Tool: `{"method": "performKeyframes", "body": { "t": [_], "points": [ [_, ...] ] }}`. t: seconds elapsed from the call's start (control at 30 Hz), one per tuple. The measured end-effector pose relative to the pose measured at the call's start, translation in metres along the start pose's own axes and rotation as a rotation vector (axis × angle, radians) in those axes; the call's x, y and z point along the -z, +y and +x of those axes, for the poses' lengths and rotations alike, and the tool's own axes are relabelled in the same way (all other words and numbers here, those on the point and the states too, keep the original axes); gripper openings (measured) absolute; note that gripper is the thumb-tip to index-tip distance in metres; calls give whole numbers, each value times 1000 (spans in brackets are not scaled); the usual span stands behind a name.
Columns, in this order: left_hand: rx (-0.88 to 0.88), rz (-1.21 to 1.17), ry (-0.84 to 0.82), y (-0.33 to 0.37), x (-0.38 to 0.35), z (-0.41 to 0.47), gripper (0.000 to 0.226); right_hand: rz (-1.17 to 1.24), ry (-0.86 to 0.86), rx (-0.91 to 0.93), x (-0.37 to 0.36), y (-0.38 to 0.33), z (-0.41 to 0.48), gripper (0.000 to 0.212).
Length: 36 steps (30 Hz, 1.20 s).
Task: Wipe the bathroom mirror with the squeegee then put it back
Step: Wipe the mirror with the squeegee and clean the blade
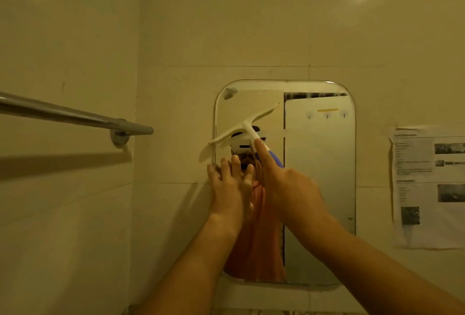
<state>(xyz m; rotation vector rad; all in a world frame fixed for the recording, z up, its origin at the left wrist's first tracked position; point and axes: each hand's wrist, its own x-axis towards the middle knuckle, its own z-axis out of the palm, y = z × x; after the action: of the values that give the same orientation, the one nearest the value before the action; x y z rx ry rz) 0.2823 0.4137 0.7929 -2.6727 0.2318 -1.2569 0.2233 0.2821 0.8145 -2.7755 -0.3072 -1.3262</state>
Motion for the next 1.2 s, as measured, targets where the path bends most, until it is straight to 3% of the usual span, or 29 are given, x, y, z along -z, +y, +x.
{"method": "performKeyframes", "body": {
  "t": [0.23,0.47,0.63,1.0,1.2],
  "points": [
    [4,40,-16,3,3,-1,87,79,-147,-12,21,6,-14,91],
    [-15,67,-25,4,6,-3,86,103,175,82,55,0,56,63],
    [-14,59,-20,1,4,-2,86,49,148,32,36,-6,63,75],
    [-22,22,-34,1,-2,0,93,42,56,-61,-16,9,-33,97],
    [-34,-26,-10,1,-4,1,89,135,125,-18,19,1,1,63]
  ]
}}
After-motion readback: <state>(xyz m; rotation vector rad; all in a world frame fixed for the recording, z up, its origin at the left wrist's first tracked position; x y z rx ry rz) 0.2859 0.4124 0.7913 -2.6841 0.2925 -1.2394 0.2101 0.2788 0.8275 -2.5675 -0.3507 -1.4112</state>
